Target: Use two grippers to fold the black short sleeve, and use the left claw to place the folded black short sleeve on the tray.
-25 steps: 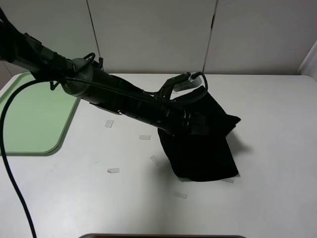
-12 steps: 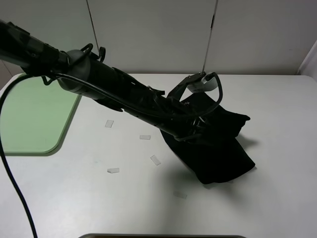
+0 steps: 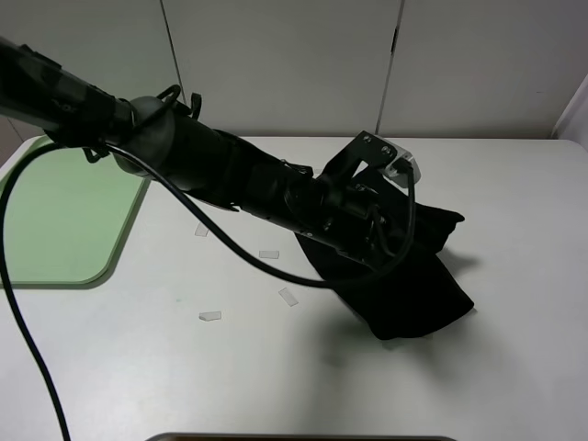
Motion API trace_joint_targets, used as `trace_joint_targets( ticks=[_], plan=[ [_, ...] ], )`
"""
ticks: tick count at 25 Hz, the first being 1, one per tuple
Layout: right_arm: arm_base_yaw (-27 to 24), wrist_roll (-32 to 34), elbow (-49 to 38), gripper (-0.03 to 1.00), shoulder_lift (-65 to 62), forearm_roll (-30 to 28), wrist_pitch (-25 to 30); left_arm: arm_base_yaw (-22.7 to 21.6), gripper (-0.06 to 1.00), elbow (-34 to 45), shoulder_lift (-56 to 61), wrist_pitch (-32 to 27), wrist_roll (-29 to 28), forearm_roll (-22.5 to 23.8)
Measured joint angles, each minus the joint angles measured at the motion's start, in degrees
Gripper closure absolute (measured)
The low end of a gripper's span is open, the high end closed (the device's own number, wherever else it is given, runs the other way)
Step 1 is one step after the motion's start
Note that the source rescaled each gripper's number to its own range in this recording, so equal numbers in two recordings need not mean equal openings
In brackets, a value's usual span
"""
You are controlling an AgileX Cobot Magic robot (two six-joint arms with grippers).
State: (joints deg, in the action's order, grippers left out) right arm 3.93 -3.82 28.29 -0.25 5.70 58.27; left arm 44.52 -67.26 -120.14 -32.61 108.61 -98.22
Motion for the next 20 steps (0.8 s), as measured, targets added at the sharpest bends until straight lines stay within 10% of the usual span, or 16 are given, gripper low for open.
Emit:
trace_joint_targets(
  ticks=[8, 20],
  plan=[
    [0.0, 0.0, 0.0, -0.03, 0.0, 0.0, 0.0, 2.4, 0.85, 0.0, 0.0, -3.3, 2.0, -0.5],
    [0.0, 0.0, 0.0, -0.03, 0.0, 0.0, 0.0, 3.3, 0.85, 0.0, 0.0, -4.1, -9.9, -0.5]
  ],
)
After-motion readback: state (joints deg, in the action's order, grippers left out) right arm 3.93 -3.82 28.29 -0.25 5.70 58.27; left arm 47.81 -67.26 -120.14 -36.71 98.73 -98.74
